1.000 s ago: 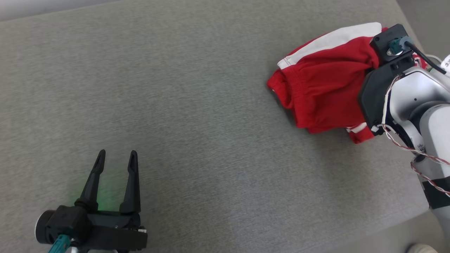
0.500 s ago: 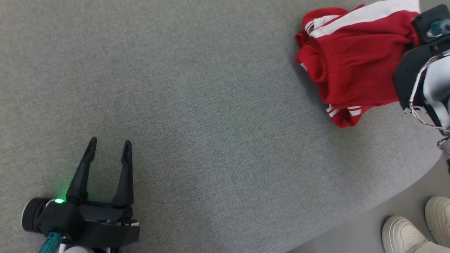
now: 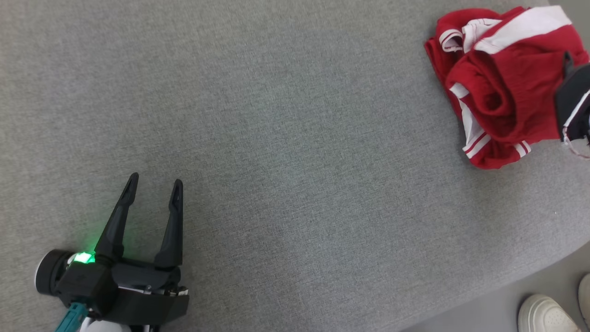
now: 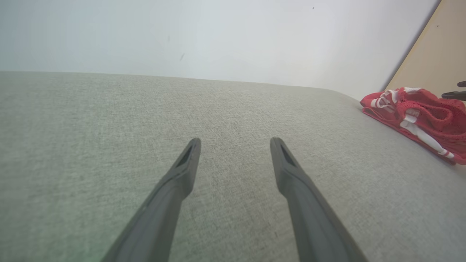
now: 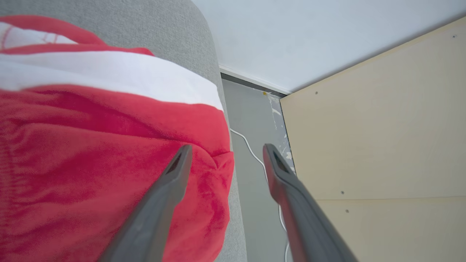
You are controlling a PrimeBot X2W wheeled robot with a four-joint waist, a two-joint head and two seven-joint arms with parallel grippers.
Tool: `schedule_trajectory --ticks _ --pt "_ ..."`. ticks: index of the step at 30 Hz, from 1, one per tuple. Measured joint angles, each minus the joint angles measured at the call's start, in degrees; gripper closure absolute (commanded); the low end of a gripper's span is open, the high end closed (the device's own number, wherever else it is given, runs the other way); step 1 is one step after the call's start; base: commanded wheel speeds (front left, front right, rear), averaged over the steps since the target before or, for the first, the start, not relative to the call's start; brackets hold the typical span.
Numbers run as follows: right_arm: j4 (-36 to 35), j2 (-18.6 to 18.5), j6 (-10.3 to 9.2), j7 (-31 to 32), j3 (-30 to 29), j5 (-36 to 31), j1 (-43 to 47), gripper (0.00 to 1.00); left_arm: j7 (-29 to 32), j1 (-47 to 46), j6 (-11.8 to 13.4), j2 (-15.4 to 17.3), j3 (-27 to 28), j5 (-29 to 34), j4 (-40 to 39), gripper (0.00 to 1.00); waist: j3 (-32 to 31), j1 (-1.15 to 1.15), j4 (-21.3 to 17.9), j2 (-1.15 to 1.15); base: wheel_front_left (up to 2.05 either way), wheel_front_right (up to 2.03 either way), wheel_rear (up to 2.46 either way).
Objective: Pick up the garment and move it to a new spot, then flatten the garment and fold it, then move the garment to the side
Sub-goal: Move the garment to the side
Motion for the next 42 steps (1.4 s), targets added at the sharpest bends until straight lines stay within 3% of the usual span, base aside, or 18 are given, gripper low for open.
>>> schedule_trajectory --ticks 4,10,20,28,34,42 --pt "-0.1 4.0 -0.01 -3.2 -4.5 -0.7 2.5 0.00 0.1 0.9 0.0 -0.5 0.8 0.5 0.9 0.00 -1.9 0.00 0.4 0.00 0.00 0.00 0.00" --pt "-4.4 9.6 0.00 -9.4 -5.8 2.2 8.9 0.00 0.3 3.9 0.0 -2.6 2.5 1.8 1.3 0.00 -6.2 0.00 1.1 0.00 0.00 0.00 0.00" --pt "-17.0 12.6 -0.01 -15.9 -5.9 10.1 24.4 0.00 0.3 9.5 0.1 -5.5 6.0 3.0 1.3 0.00 -14.7 -0.01 3.4 0.00 0.00 0.00 0.00" --pt "-26.3 17.2 -0.01 -19.5 -7.4 13.0 38.8 0.00 0.3 12.9 0.6 -6.6 8.4 3.5 1.6 0.00 -19.7 -0.01 8.1 0.00 0.00 0.00 0.00" --pt "-28.1 19.9 -0.01 -22.7 -7.1 14.9 45.7 0.00 0.3 15.0 1.5 -7.0 9.6 3.4 2.7 0.00 -22.2 -0.01 11.4 -0.01 0.00 0.00 0.00" --pt "-25.2 21.3 -0.01 -29.6 -7.4 17.0 51.0 0.00 0.3 16.6 1.8 -7.2 10.4 4.0 6.6 0.00 -25.5 -0.01 16.3 -0.01 0.00 0.00 0.00"
